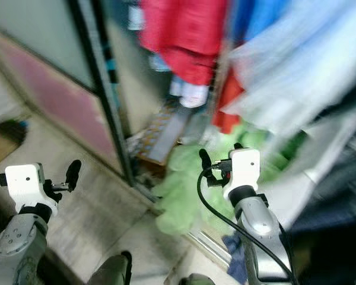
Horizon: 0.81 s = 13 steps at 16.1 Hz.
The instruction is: Clean up the room
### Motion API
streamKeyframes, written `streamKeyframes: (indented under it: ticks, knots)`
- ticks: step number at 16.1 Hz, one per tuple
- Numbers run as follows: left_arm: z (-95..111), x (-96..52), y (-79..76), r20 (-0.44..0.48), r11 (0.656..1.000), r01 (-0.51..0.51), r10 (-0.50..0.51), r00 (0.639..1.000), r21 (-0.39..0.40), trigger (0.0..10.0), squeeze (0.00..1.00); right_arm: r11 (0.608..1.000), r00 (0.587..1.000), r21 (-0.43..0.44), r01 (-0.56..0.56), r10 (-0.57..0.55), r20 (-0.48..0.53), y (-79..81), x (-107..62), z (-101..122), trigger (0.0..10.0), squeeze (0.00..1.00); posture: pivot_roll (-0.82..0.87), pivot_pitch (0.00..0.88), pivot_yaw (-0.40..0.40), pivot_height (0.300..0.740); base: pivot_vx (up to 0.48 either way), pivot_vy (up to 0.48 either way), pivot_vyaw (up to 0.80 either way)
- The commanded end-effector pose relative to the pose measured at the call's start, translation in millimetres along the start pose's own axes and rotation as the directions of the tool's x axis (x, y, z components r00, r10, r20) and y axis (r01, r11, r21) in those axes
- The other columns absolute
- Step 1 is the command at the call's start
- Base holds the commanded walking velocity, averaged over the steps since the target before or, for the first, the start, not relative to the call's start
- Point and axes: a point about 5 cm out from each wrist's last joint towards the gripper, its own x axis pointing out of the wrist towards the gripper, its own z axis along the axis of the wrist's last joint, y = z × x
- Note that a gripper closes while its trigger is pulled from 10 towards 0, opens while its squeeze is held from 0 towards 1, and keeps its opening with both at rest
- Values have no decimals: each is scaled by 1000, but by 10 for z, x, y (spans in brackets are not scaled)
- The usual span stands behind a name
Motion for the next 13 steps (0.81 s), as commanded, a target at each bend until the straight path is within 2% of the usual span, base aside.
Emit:
streamKeyframes:
  ticks: [1,7,13]
  knots:
    - [16,-17,-7,1,1000,-6,6,1000,8,10000,0,1000,1000,-7,-1,1,1,-18,-12,-2,10000,0,75,127,-81,740,0,0,800]
    - [63,-4,-14,30,998,-23,21,999,66,10000,0,999,1000,-41,-6,7,15,-21,16,16,10000,0,76,127,-80,740,0,0,800]
    - [64,7,-38,39,997,-27,24,999,76,10000,0,999,999,-36,35,-34,40,-75,22,26,10000,0,73,111,-67,740,0,0,800]
